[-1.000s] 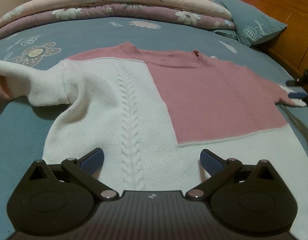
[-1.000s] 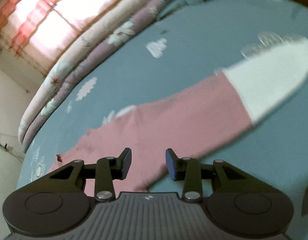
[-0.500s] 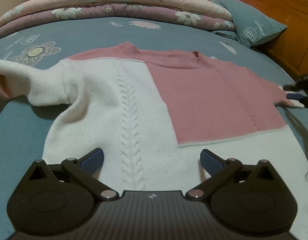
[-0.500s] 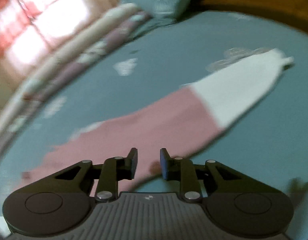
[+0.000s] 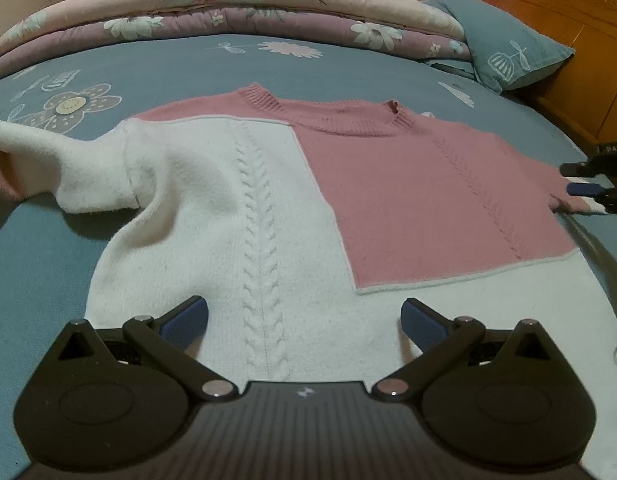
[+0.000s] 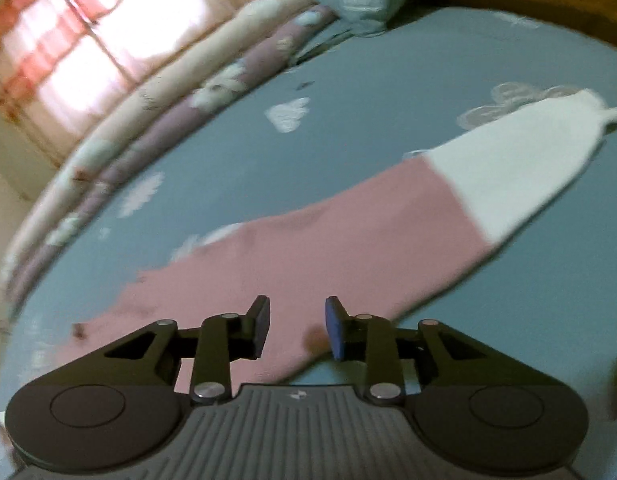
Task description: Fold clothes
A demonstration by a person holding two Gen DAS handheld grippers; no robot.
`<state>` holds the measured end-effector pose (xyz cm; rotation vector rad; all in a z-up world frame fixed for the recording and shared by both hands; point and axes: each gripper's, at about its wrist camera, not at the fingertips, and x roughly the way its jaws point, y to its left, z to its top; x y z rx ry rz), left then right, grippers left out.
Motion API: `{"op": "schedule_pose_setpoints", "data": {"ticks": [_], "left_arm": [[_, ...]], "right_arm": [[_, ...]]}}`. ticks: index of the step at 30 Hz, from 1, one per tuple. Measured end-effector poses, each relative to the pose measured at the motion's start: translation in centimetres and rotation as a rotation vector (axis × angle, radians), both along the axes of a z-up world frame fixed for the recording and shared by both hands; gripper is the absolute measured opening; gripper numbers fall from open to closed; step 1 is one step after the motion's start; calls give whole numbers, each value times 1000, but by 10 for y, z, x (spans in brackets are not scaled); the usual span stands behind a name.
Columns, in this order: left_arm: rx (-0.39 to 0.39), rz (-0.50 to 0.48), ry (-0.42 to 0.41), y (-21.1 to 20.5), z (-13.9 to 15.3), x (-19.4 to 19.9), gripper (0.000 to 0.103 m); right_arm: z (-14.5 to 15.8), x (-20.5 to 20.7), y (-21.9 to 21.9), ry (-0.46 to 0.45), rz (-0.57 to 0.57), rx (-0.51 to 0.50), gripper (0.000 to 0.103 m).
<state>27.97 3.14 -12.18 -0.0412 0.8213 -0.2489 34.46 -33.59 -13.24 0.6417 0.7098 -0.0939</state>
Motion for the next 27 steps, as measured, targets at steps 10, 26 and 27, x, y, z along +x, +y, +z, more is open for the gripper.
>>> {"op": "schedule_pose_setpoints", "data": {"ticks": [10,26,27], "left_arm": [[-16,2,3,3,0,1,102],[24,-6,-9,-3,-2,0,102],[32,-6,-11,-4,-2,0,102]], "right_arm": [[3,-4,-16,0,-66,-103,42],[-11,57,-129,43,153,102,57],[-14,64,-125,59,179,76,57]]}}
